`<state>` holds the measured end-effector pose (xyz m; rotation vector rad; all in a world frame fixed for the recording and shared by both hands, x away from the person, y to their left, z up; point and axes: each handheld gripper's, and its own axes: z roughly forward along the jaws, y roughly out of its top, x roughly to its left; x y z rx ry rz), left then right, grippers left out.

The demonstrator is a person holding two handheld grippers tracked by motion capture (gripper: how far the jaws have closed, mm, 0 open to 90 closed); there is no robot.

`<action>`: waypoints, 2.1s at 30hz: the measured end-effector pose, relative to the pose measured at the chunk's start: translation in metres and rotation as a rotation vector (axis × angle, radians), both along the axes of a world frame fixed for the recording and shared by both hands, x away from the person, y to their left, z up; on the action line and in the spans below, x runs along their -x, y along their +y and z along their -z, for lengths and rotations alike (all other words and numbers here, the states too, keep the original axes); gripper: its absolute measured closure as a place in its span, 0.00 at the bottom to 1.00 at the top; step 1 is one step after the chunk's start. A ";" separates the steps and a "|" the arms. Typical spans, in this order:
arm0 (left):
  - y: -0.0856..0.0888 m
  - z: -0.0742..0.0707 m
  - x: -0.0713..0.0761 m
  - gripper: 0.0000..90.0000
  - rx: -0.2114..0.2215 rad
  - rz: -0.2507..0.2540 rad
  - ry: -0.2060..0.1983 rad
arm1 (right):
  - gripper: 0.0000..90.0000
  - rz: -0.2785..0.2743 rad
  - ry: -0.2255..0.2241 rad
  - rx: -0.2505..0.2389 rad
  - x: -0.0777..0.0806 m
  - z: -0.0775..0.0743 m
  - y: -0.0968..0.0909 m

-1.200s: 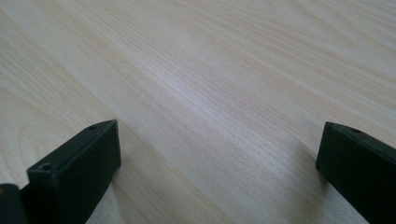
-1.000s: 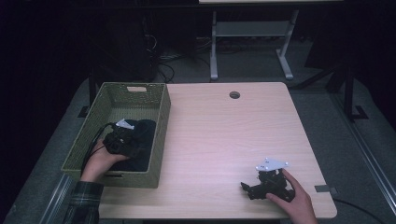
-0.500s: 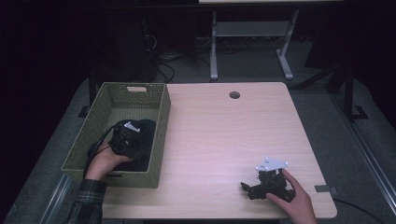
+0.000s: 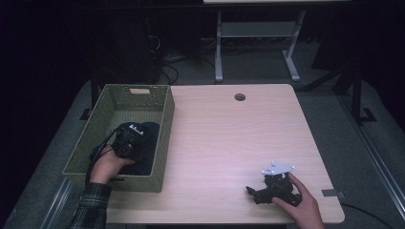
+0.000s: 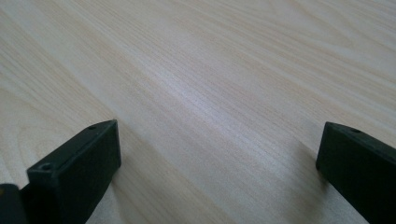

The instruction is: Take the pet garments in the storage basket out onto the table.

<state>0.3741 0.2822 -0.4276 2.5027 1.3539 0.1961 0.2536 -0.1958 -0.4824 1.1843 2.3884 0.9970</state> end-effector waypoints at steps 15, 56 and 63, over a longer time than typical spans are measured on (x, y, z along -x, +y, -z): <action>0.018 -0.030 -0.001 0.82 0.177 -0.061 -0.062 | 0.00 0.000 0.000 0.000 0.000 0.000 0.000; 0.035 -0.118 0.021 0.83 0.584 -0.073 -0.505 | 0.00 -0.003 -0.004 -0.003 -0.001 0.000 0.000; 0.027 -0.140 0.027 0.83 0.604 -0.037 -0.558 | 0.00 0.000 -0.002 -0.003 -0.001 0.000 0.000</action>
